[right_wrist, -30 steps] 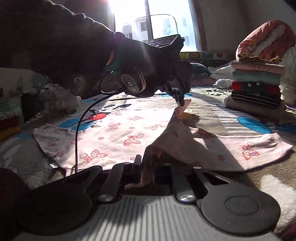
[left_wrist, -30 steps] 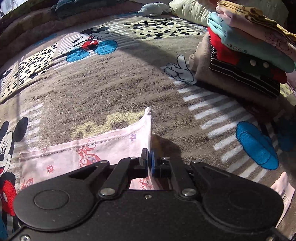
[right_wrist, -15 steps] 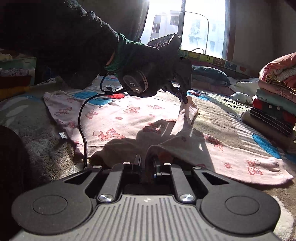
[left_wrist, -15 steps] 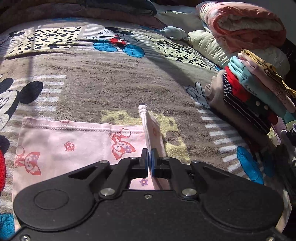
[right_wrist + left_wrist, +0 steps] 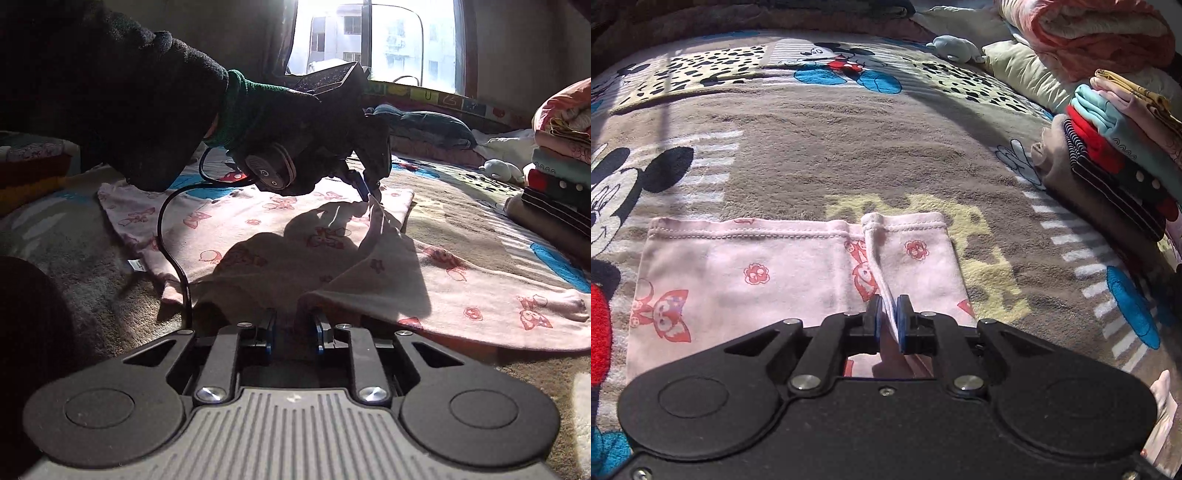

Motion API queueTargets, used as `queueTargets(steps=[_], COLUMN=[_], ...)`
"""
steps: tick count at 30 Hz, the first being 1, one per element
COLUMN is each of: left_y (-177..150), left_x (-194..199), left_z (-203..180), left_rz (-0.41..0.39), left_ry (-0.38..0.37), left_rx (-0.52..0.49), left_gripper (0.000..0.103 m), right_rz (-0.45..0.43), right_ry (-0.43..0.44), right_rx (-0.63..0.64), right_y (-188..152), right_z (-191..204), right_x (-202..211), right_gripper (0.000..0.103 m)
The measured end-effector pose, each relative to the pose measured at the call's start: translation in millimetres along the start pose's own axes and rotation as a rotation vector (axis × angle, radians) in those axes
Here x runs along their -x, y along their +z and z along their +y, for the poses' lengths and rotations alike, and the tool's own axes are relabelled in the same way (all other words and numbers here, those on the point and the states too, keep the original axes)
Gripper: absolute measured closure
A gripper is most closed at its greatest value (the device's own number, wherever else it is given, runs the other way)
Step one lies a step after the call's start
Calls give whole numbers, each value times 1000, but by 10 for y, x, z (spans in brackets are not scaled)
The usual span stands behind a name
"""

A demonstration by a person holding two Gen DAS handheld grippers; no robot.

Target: Fold clothes

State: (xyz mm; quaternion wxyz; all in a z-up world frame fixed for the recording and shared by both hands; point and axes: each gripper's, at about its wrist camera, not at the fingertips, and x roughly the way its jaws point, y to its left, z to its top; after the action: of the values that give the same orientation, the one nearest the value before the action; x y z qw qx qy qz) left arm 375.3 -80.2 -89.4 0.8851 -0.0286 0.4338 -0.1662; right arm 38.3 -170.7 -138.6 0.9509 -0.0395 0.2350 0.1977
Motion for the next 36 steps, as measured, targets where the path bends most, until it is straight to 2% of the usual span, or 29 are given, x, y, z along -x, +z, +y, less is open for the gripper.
queueTargets(steps=[1,2,4,6,10,12,14,17,19,21,24,27,29,30,34,36], left_y=[12,20,35,-6,-249,-516,-824,-1210,-1396,-1523,-1683,-1742,-1743,-1739,-1663,-1497], left_x=[77,164,337,521,831,913,922,852,762,639,460,380,361,359,541,788], left_z=[-48,-128,-299,-570,-1298,-1791,-2205,-2683,-2910,-3070,-3254,-3345,-3362,-3359,-3262,-3099], left_rz=[-23,-41,-71,-75,-27,9,48,80,95,110,112,80,76,80,8,-49], left_ry=[34,76,160,158,-24,-110,-169,-188,-173,-150,-76,2,26,29,52,45], left_rx=[-13,-47,-124,-230,-448,-610,-765,-929,-991,-1020,-1075,-1107,-1100,-1092,-1063,-969], left_gripper=[56,48,48,48,48,48,48,48,48,48,59,67,90,95,97,97], right_rz=[0,0,-6,-11,-32,-39,-46,-52,-54,-55,-56,-57,-58,-58,-58,-58], right_ry=[0,-1,4,7,26,22,22,23,23,23,26,32,32,31,33,35], right_rx=[3,8,-4,-11,-21,-6,-9,-14,-13,-14,-18,-22,-19,-17,-7,-6], right_y=[0,0,-3,-9,-41,-57,-67,-73,-77,-81,-81,-79,-81,-81,-82,-82], right_z=[4,9,-3,-3,24,59,56,49,54,56,56,53,58,62,82,85], right_x=[0,1,10,8,11,11,17,30,34,31,34,30,31,31,44,47], right_gripper=[77,77,76,75,63,56,54,54,54,54,53,51,51,50,46,43])
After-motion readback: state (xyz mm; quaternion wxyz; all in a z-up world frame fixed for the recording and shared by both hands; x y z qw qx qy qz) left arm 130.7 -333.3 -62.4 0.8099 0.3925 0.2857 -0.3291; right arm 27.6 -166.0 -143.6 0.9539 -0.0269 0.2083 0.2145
